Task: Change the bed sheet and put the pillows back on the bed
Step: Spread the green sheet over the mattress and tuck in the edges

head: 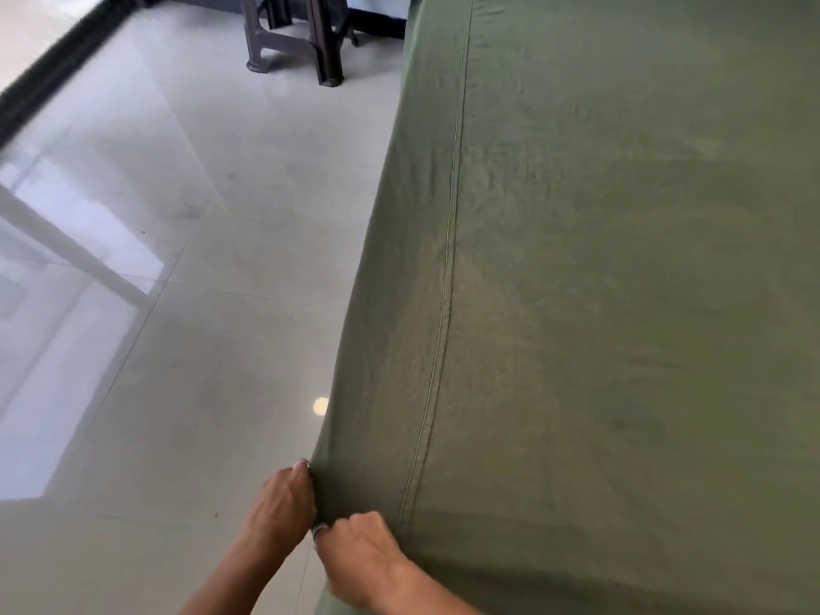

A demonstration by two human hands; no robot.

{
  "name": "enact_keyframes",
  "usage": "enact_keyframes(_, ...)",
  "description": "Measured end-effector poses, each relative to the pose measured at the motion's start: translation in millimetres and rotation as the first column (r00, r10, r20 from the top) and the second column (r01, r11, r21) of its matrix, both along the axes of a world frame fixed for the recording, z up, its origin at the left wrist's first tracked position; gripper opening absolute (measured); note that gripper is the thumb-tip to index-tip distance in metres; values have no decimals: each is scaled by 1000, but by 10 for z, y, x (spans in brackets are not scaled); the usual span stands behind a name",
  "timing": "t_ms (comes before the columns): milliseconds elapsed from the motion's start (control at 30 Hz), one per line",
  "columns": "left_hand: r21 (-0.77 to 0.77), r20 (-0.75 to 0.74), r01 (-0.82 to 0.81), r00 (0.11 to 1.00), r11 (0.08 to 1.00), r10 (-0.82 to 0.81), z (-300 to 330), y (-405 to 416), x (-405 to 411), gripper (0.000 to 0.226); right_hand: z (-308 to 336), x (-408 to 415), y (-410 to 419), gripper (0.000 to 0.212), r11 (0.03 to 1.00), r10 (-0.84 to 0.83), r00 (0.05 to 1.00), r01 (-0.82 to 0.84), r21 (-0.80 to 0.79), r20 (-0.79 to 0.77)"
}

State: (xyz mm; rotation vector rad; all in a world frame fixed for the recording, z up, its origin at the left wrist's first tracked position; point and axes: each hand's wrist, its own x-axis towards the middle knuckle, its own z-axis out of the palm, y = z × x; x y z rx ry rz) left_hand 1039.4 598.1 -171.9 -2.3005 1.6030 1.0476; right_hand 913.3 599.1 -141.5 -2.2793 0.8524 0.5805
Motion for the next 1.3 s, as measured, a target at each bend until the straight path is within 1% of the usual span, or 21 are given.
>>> enact_keyframes(67,48,18,30,999,998,-31,-12,26,30,34,1,30,-41,26,1000,17,1000,-17,22,-19)
enact_keyframes(167,107,-5,29,1000,994,-29,32,-89,37,27,36,49,-144,26,998,52,998,-51,24,-42)
enact_keyframes(233,101,-45,-13,999,995,18,97,-268,71,24,64,74,-257,27,1000,-4,1000,3,-31,-14)
enact_keyframes(300,63,-85,-73,993,995,78,149,-525,122,31,101,117,-445,26,982,-147,989,149,-116,23)
enact_keyframes(367,24,-138,-117,983,993,119,165,-842,155,37,134,182,-684,31,923,-354,935,351,-155,6)
enact_keyframes(400,16,-163,-146,976,989,147,169,-1017,155,39,136,220,-798,36,891,-432,902,423,-162,-20)
enact_keyframes(500,12,-210,-170,963,985,169,132,-1470,150,44,91,381,-1049,45,833,-542,831,513,-209,-122)
enact_keyframes(533,17,-215,-150,965,988,151,98,-1615,170,42,80,458,-1140,47,817,-573,800,542,-198,-175)
enact_keyframes(600,36,-218,-87,972,996,92,25,-1758,222,29,6,578,-1225,47,793,-608,749,590,-155,-264)
enact_keyframes(667,51,-238,13,971,999,0,-75,-1871,326,18,-46,688,-1293,41,745,-653,691,659,-99,-309)
enact_keyframes(700,62,-256,49,966,997,-32,-113,-1926,379,20,-56,737,-1326,38,722,-671,667,687,-80,-324)
enact_keyframes(800,55,-275,126,955,991,-107,-123,-1987,497,31,-16,837,-1362,35,707,-677,642,703,-77,-359)
enact_keyframes(867,27,-305,84,950,996,-72,-117,-1946,588,37,25,952,-1350,33,731,-654,662,677,-83,-364)
enact_keyframes(967,31,-350,-28,936,999,37,-59,-1806,740,41,47,1063,-1331,26,728,-685,681,654,-206,-259)
enact_keyframes(1000,44,-354,-34,934,998,48,-47,-1770,772,41,52,1104,-1328,27,734,-676,685,658,-168,-271)
enact_keyframes(1067,67,-360,17,933,998,9,-76,-1772,808,40,12,1133,-1331,34,773,-601,705,633,-48,-376)
enact_keyframes(1100,99,-369,49,929,994,-9,-90,-1812,805,39,10,1105,-1351,35,770,-596,702,637,-29,-389)
enact_keyframes(1133,135,-383,78,923,988,-21,-96,-1873,799,36,33,1080,-1391,35,765,-610,695,641,-58,-380)
enact_keyframes(1200,177,-387,148,919,973,-69,-86,-2045,798,32,66,1080,-1496,34,720,-685,664,678,-147,-299)
enact_keyframes(1267,138,-386,138,920,981,-75,-77,-2282,800,33,140,1094,-1673,35,650,-760,616,725,-228,-206)
enact_keyframes(1300,102,-376,122,924,987,-76,-71,-2419,799,36,140,1108,-1786,35,597,-801,576,753,-275,-164)
